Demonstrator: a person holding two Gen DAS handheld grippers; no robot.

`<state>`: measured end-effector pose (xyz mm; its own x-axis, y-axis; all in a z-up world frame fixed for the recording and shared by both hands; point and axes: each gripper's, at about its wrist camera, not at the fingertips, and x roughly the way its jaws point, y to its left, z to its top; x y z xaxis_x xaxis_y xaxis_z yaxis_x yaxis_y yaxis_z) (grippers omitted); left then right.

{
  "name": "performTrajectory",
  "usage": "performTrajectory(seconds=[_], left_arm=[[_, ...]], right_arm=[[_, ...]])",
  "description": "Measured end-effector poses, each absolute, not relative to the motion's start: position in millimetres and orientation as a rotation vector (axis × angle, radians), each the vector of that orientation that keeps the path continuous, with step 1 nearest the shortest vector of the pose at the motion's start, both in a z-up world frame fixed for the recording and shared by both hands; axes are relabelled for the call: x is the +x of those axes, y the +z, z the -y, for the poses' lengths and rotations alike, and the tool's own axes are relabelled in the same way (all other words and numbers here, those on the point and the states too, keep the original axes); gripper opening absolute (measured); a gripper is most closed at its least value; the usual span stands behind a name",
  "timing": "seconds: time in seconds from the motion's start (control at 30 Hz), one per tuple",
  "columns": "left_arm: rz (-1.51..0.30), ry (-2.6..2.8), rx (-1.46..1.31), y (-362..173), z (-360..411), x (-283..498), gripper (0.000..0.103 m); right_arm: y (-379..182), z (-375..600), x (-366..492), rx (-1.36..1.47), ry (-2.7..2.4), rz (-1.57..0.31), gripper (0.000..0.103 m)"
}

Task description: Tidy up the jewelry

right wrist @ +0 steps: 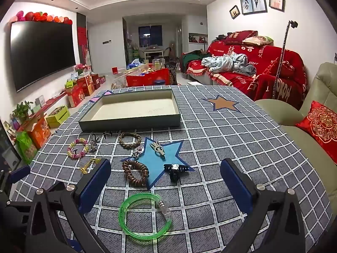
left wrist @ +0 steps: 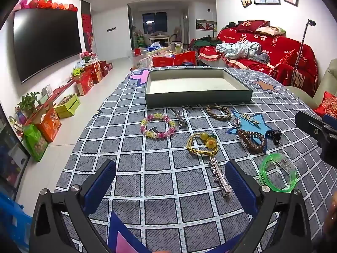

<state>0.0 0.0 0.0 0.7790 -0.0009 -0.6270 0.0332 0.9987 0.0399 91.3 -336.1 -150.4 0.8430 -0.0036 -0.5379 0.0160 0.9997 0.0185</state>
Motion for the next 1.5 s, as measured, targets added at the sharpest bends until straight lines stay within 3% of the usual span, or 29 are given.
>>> performTrajectory(seconds=[1.5], left_arm=[[-0.688,-0.011,0.011,-1,-11,2,0.103]], right_arm=[[-147,336,87,0.029,-0.008,-0.556,0.103]])
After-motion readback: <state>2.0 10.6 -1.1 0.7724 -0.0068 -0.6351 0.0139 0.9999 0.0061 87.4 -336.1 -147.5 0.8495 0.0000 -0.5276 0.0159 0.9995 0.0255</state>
